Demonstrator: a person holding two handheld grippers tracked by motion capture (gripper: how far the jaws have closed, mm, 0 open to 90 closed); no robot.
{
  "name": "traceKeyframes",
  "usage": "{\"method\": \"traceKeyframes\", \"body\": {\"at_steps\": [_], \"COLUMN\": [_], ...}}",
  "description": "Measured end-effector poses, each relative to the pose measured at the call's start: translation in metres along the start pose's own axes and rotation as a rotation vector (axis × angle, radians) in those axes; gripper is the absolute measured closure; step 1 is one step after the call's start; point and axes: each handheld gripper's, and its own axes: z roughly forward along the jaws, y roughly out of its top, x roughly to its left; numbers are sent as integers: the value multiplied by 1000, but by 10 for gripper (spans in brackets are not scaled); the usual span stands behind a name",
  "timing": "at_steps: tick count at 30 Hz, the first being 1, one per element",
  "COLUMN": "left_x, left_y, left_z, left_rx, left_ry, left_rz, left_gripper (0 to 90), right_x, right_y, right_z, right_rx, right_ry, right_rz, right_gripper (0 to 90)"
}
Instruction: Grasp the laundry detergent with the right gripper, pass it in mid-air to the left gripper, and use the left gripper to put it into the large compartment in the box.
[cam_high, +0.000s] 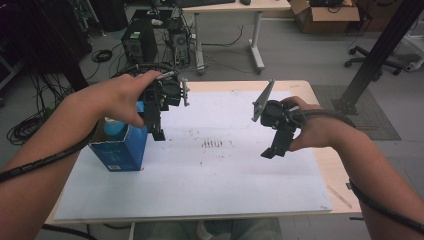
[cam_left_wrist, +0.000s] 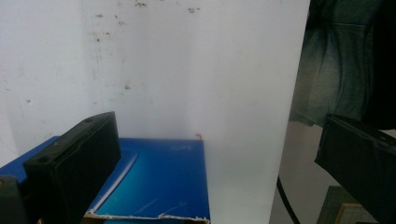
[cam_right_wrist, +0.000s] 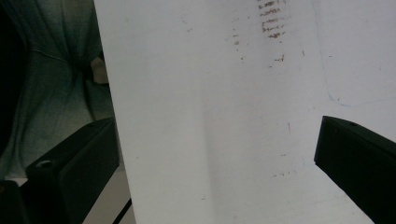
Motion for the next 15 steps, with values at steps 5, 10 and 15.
{"method": "traceKeyframes", "body": {"at_steps": [5,10,15], "left_x": [6,7,6], "left_y": [1,3,3], "left_z": [2,4,5], "left_rx": [6,5,4], "left_ry": [-3,-8,-13], "left_rz": [-8,-3,-2], "left_gripper": [1,2,1], "right_x": [-5,-7,-9], "right_y": [0,-1,-1], "right_z": [3,8,9], "right_rx": [7,16,29], "right_ry": [9,13,13], "right_rz": [-1,-3,-3], "right_gripper": [2,2,2]}}
